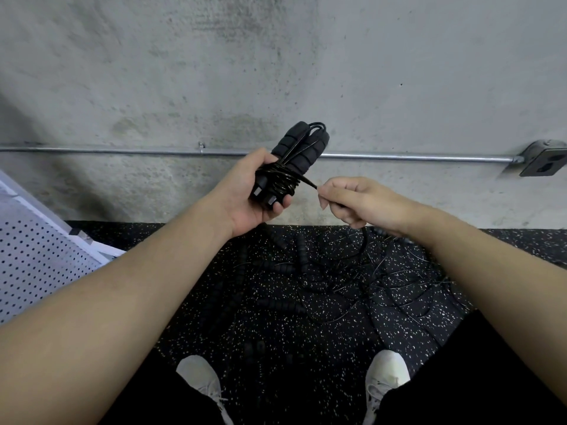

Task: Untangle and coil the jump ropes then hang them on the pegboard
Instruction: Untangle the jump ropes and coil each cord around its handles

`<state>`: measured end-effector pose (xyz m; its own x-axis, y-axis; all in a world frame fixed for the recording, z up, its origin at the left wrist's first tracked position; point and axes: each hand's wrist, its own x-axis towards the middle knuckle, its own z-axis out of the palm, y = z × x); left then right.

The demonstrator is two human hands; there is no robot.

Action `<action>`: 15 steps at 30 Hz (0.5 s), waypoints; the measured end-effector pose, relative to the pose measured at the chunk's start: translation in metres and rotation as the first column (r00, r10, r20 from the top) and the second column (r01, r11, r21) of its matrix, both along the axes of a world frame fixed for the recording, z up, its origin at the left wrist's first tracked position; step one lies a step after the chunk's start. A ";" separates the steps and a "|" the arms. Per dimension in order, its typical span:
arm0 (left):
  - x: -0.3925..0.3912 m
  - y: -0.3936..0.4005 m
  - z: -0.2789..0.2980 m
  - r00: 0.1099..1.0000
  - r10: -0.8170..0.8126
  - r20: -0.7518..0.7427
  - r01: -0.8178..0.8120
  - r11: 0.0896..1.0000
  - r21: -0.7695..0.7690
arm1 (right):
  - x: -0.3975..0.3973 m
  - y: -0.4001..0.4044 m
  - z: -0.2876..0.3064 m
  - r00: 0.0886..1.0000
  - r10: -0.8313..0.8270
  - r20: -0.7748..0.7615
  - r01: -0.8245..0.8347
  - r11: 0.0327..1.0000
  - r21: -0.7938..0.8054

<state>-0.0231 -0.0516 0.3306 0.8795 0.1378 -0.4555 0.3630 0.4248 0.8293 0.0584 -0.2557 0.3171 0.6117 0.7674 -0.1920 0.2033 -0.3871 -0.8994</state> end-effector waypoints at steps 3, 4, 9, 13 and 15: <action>0.001 0.003 0.003 0.999 0.000 0.035 -0.001 1.000 0.007 | 0.003 -0.003 0.003 1.000 0.011 -0.011 -0.011 0.999 -0.039; 0.001 0.004 0.004 0.999 0.002 0.046 -0.002 1.000 0.001 | 0.004 -0.005 0.004 0.999 0.023 -0.046 -0.024 0.999 -0.023; -0.002 0.010 0.007 0.990 -0.097 0.098 0.099 0.995 -0.009 | 0.011 -0.012 0.001 0.989 0.043 -0.143 -0.038 0.998 0.041; -0.005 0.005 0.003 0.950 -0.304 0.079 0.297 0.951 0.086 | 0.014 -0.010 -0.004 1.000 0.016 0.005 -0.015 0.987 -0.162; -0.009 0.002 0.003 0.922 -0.387 0.022 0.377 0.908 0.183 | 0.017 -0.012 -0.009 0.999 -0.016 0.032 0.023 0.974 -0.227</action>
<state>-0.0319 -0.0496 0.3334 0.9039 -0.1425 -0.4034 0.4197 0.1120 0.9007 0.0757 -0.2676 0.3079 0.6342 0.6934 -0.3420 0.2188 -0.5852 -0.7808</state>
